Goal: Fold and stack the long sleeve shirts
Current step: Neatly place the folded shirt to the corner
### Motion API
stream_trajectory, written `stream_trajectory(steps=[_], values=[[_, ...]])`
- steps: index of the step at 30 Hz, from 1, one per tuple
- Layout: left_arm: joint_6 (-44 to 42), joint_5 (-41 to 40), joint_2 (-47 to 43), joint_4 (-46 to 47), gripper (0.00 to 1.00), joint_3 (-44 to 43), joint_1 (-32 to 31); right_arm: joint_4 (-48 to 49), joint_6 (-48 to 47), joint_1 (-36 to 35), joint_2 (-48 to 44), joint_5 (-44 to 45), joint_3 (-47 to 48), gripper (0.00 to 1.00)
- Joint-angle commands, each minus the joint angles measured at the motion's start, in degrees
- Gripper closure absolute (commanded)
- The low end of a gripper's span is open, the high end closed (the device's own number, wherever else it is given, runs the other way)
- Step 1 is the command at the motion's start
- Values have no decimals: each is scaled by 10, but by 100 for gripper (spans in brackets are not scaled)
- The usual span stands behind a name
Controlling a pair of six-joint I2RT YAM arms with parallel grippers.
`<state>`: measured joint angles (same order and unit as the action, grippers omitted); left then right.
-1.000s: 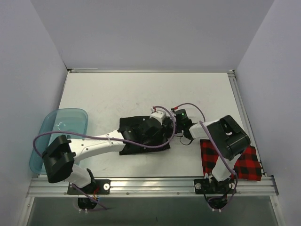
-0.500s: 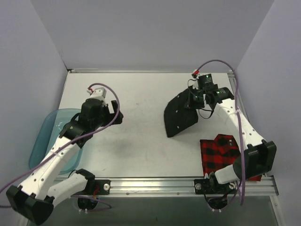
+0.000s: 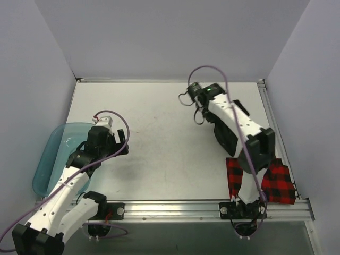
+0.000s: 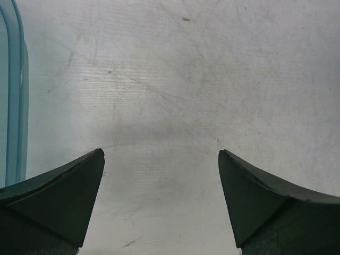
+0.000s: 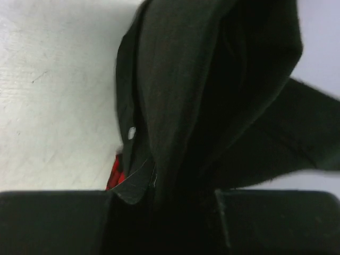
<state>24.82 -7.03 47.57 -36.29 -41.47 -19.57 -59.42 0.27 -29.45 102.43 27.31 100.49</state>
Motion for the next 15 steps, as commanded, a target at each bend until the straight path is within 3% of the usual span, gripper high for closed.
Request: stream_trajectory(steps=[1,6,15], values=[[-15,18,-18,30,3,-6,19,-46,-11,-65,124,89,18,100],[-17,41,-25,35,3,-1,54,-88,48,-159,281,78,102,100],[-13,49,-43,40,3,4,80,-149,145,-300,414,74,223,100]])
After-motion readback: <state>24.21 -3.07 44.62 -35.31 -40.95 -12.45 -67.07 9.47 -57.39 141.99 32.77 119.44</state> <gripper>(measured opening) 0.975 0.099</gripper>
